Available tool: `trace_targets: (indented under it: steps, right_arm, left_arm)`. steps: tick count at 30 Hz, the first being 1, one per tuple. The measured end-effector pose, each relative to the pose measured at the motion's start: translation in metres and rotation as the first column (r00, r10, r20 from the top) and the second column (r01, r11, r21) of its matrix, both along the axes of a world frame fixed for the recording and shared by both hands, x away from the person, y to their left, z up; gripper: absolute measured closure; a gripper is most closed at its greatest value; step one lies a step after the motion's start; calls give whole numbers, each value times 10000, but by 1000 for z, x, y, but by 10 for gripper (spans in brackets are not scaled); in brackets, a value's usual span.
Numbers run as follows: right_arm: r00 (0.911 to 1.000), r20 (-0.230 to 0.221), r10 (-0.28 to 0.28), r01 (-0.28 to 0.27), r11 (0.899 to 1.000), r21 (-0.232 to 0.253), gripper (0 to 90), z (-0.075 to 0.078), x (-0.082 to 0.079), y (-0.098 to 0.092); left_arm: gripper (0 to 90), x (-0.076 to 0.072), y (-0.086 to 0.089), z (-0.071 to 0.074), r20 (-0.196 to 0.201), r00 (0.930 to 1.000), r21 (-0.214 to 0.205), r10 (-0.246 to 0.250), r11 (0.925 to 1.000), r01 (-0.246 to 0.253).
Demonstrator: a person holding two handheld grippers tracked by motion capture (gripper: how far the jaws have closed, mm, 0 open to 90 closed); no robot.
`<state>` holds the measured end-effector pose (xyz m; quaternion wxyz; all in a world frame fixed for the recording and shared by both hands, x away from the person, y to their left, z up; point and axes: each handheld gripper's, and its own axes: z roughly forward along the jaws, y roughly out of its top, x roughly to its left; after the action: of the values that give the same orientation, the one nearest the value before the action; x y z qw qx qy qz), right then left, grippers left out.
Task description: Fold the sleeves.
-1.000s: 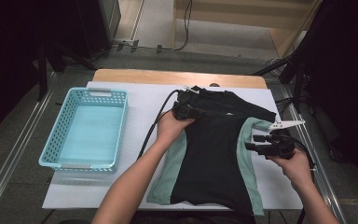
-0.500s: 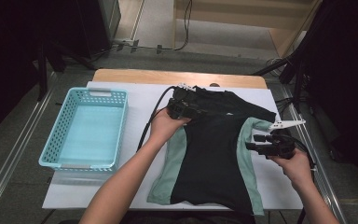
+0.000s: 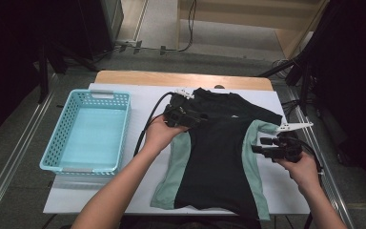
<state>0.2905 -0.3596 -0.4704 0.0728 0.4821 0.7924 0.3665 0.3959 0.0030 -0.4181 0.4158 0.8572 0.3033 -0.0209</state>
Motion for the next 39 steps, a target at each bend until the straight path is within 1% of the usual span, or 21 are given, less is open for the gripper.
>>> trace_targets:
  steps: [4,6,8,10,12,15,20,25,27,29,33,39]
  right_arm:
    - [10000,-43,-19,19,10000,45,351,0,0,0]
    - [10000,-55,-26,26,10000,48,351,0,0,0]
    - [10000,-56,-33,33,10000,49,350,0,0,0]
    - [10000,-32,-49,49,10000,26,350,0,0,0]
    - [9999,-66,-94,94,9999,45,350,0,1,-1]
    - [9999,-81,-131,132,9999,57,349,-1,1,-2]
    - [9997,-146,-221,222,9997,79,348,-1,2,-4]
    - [9996,-154,-257,258,9996,93,348,0,2,-4]
    - [9994,-164,-300,302,9995,127,347,0,3,-4]
    - [9993,-182,-335,337,9994,126,347,-1,3,-5]
    - [9989,-216,-422,426,9989,175,347,-1,5,-6]
    - [9975,-238,-660,664,9976,196,347,-1,7,-10]
  left_arm:
    - [390,-6,10,0,25,10000,-114,-11,9999,12]
    - [390,-8,16,-1,-51,10000,-300,5,9996,-6]
    - [384,-11,20,-1,-28,10000,-309,77,9995,-78]
    - [379,-13,25,-1,-274,9996,-505,17,9987,-31]
    - [374,-16,29,-1,-319,9995,-562,40,9984,-58]
    - [366,-21,36,-1,-209,9998,-526,1,9986,-12]
    - [362,-29,46,-1,-142,9999,-661,48,9978,-57]
    - [353,-37,54,-2,-5,10000,-692,90,9976,-90]
    - [351,-40,57,-3,-41,10000,-742,84,9972,-87]
    - [335,-43,60,-3,0,10000,-692,48,9976,-48]
    - [335,-52,67,-2,75,9999,-631,-67,9980,71]
    - [334,-63,80,-4,77,10000,-638,-2,9980,7]
